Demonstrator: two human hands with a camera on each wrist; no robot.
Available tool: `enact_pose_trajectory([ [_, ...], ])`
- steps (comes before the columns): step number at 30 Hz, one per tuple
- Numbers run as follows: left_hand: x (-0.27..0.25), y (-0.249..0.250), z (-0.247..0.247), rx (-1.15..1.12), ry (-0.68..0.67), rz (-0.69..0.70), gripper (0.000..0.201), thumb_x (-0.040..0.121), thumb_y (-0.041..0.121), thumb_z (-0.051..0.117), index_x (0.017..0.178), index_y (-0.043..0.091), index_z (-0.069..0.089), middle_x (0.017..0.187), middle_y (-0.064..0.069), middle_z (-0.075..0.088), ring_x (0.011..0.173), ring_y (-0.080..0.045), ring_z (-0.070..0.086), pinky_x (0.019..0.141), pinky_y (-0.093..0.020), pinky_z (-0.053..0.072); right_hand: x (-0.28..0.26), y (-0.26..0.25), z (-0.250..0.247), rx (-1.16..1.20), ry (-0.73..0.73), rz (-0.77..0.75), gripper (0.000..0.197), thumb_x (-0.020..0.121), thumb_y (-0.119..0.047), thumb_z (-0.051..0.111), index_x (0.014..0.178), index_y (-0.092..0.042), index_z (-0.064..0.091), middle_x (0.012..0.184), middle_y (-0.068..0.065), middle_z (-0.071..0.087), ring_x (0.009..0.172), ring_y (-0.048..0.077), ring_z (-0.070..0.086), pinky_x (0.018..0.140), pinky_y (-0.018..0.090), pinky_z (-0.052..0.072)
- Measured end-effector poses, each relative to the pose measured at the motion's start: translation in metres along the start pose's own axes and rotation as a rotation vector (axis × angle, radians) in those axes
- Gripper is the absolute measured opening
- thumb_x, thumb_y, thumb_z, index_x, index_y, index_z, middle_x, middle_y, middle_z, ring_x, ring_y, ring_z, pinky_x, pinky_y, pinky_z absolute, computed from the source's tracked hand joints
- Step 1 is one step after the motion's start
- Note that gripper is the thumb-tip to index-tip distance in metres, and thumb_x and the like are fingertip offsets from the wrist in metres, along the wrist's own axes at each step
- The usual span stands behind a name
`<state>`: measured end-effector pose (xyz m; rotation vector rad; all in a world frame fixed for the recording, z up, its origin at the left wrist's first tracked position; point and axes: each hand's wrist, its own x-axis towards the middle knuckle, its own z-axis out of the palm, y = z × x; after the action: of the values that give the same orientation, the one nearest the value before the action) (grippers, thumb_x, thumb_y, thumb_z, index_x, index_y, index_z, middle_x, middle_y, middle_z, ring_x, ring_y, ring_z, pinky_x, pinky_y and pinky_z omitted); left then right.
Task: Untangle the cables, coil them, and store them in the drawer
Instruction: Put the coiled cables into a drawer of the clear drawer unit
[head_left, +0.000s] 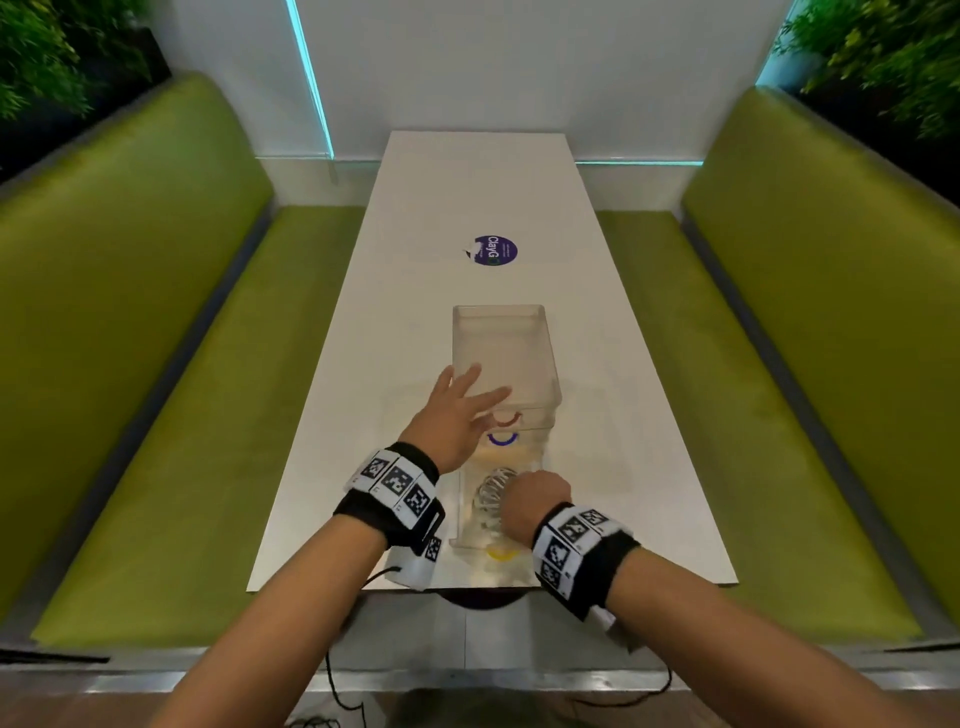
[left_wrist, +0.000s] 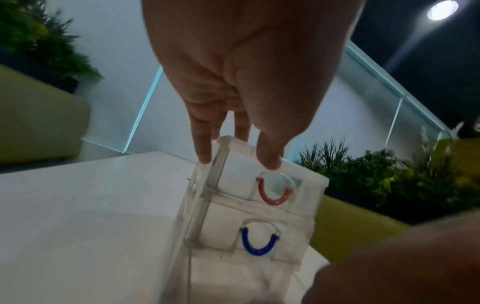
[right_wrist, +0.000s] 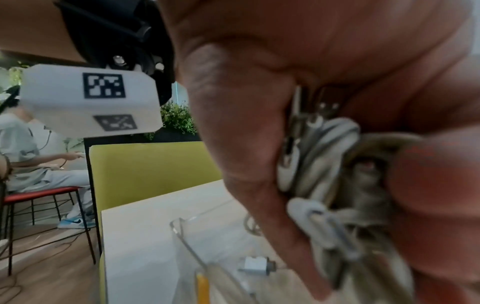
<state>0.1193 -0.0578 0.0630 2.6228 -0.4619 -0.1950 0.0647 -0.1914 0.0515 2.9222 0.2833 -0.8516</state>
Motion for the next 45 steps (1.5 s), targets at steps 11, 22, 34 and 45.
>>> enact_pose_trajectory([
  [11,-0.001,0.002,0.000,-0.060,0.097,-0.015,0.058,0.089,-0.006,0.046,0.133,0.031,0.053,0.153,-0.003,0.031,0.118,-0.017,0.056,0.095,-0.032,0.044,0.044,-0.023,0.009,-0.007,0.050,0.152,0.058,0.099,-0.037,0.036,0.136,0.007,0.033,0.139,0.024,0.040,0.126,0.033,0.043,0.104,0.036,0.037],
  [22,0.001,0.002,-0.007,-0.015,0.082,-0.027,0.049,0.094,0.001,0.043,0.130,0.031,0.056,0.151,-0.001,0.033,0.106,-0.014,0.062,0.088,-0.037,0.050,0.008,0.060,-0.015,0.751,-0.197,-0.139,0.032,0.096,-0.020,0.046,0.127,-0.017,0.049,0.110,0.006,0.060,0.070,0.028,0.069,0.071,0.036,0.060],
  [34,-0.006,-0.003,-0.002,0.032,0.077,0.017,0.045,0.099,0.018,0.041,0.139,0.040,0.042,0.157,0.002,0.023,0.130,-0.025,0.045,0.090,-0.038,0.049,-0.005,0.037,0.044,0.465,0.326,-0.322,0.051,0.100,-0.025,0.035,0.149,-0.019,0.021,0.144,0.008,0.036,0.129,0.027,0.039,0.101,0.035,0.038],
  [45,-0.003,0.001,-0.019,-0.093,-0.013,0.000,0.058,0.089,-0.010,0.044,0.129,0.029,0.057,0.149,0.000,0.035,0.100,-0.016,0.064,0.088,-0.031,0.050,0.026,0.028,0.051,0.128,0.407,-0.447,0.038,0.093,-0.030,0.042,0.123,-0.012,0.058,0.131,0.013,0.051,0.113,0.037,0.050,0.066,0.043,0.053],
])
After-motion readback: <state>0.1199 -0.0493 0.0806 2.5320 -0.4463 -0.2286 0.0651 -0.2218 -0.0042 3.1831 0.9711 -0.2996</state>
